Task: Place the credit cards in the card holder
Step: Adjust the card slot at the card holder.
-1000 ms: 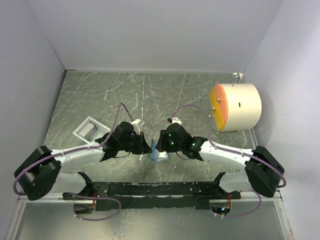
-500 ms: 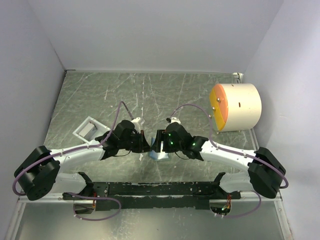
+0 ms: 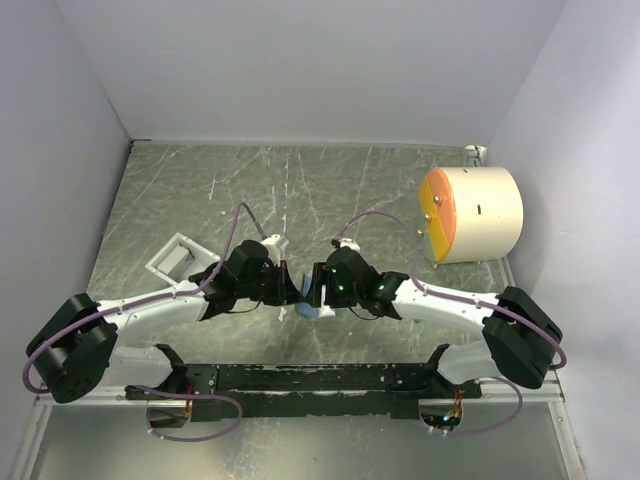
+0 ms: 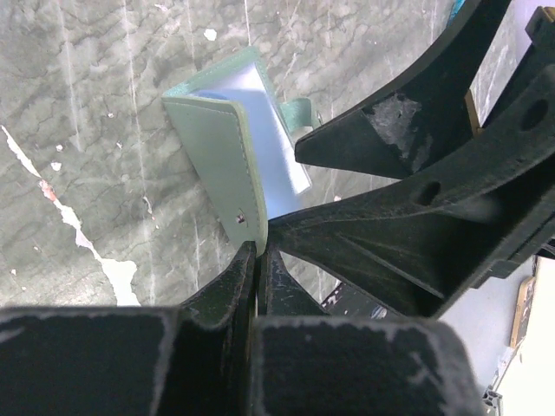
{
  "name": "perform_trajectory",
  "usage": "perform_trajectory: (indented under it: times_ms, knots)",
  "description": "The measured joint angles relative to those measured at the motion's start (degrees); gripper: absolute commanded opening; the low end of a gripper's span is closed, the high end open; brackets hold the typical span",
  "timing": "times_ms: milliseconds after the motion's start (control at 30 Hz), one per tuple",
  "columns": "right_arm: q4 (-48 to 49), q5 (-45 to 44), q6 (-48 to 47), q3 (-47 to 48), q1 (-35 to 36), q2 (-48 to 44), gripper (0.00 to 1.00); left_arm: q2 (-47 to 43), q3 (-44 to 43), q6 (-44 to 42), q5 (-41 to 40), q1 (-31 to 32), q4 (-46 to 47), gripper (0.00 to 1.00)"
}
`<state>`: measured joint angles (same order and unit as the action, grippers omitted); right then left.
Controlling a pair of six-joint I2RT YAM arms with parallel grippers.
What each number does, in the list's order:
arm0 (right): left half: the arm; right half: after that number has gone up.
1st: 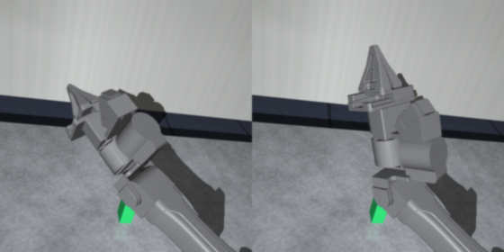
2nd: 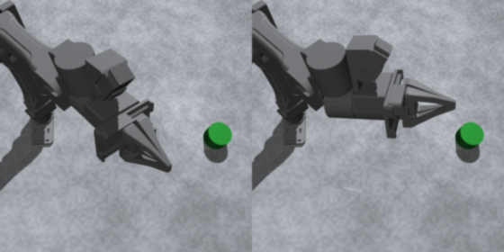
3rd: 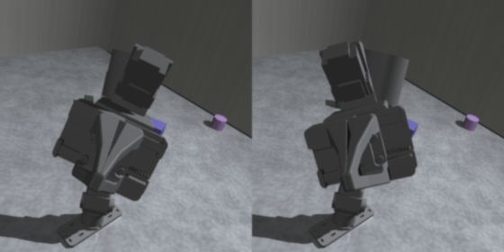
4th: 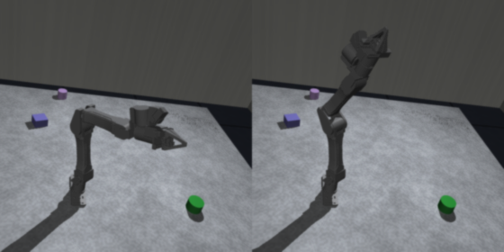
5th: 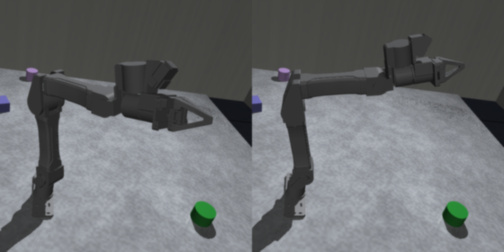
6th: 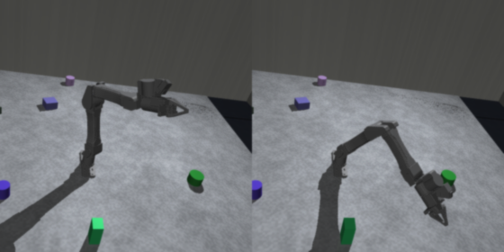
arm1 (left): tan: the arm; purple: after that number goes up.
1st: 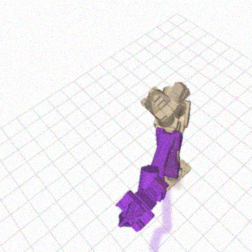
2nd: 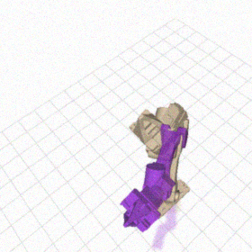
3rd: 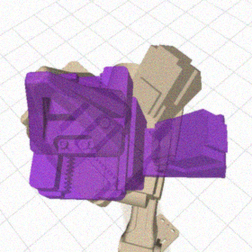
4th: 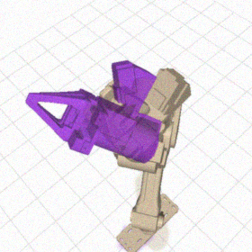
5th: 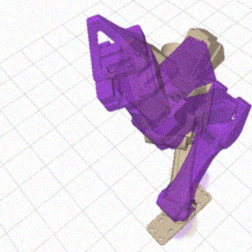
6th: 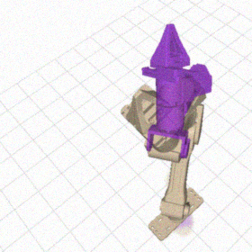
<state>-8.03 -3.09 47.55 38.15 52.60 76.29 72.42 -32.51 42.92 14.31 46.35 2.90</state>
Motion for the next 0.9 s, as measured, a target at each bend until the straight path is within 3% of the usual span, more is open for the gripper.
perform_trajectory:
  times_ms: [400, 633, 900]
  knots:
    - [-4.33, -5.73, 0.0, -0.04, -0.02, 0.35, 0.62, -0.57, 0.0, -0.02, -0.07, 0.0, 0.04, 0.07]
    - [-7.54, -8.92, -0.24, -0.31, 0.0, -0.92, 0.66, 0.24, 0.22, 0.0, -0.07, 0.0, 0.44, 0.07]
    - [-8.48, -9.14, -1.73, -0.24, -0.02, -5.22, 0.53, 1.4, 1.36, 0.02, -0.09, 0.0, 2.05, 0.07]
